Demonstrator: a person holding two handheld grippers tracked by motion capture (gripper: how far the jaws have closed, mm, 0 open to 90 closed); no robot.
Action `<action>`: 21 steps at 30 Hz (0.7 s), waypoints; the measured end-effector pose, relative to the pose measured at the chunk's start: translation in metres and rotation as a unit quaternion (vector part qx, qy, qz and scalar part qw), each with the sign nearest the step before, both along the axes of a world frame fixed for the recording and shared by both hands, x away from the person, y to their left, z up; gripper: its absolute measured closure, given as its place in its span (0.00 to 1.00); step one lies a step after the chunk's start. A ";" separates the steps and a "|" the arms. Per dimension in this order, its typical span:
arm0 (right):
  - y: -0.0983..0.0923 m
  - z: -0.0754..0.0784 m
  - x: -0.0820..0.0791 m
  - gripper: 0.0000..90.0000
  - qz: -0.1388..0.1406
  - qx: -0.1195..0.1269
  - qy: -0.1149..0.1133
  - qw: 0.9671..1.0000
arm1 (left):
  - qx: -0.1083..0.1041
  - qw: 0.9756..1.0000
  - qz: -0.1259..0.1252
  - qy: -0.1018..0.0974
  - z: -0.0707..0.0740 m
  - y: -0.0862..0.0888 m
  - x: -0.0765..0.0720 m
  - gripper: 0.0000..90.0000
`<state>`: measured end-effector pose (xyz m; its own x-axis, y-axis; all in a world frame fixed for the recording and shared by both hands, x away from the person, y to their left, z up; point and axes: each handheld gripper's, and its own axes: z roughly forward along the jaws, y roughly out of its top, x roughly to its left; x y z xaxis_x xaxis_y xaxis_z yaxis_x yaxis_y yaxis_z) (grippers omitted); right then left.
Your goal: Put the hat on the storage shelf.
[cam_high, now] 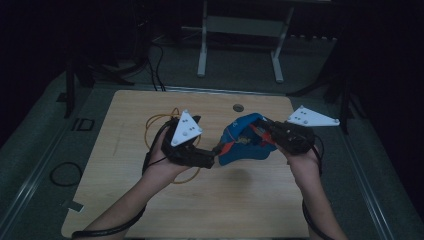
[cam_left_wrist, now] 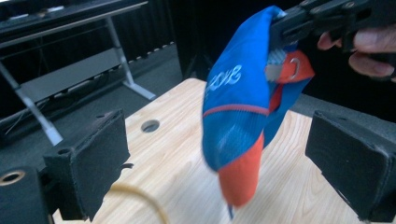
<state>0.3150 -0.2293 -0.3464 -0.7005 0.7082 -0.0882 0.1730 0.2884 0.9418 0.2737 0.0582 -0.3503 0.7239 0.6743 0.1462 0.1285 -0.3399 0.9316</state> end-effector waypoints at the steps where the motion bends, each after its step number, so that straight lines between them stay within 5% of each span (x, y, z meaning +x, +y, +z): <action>1: 0.000 0.000 0.000 0.99 0.001 0.000 0.000 1.000 | 0.007 1.000 -0.001 -0.003 0.000 -0.005 0.002 0.09; 12: 0.005 0.002 -0.001 0.99 0.009 -0.001 -0.002 1.000 | 0.044 0.999 -0.026 -0.004 0.001 -0.054 0.023 0.29; 21: 0.007 0.000 -0.003 0.99 0.015 0.000 0.001 1.000 | 0.053 0.999 0.007 -0.003 0.004 -0.072 0.039 0.59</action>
<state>0.3125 -0.2224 -0.3467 -0.7218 0.6866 -0.0869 0.1661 0.2938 0.9413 0.3123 -0.0140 -0.3462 0.7135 0.6646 0.2221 0.1276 -0.4349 0.8914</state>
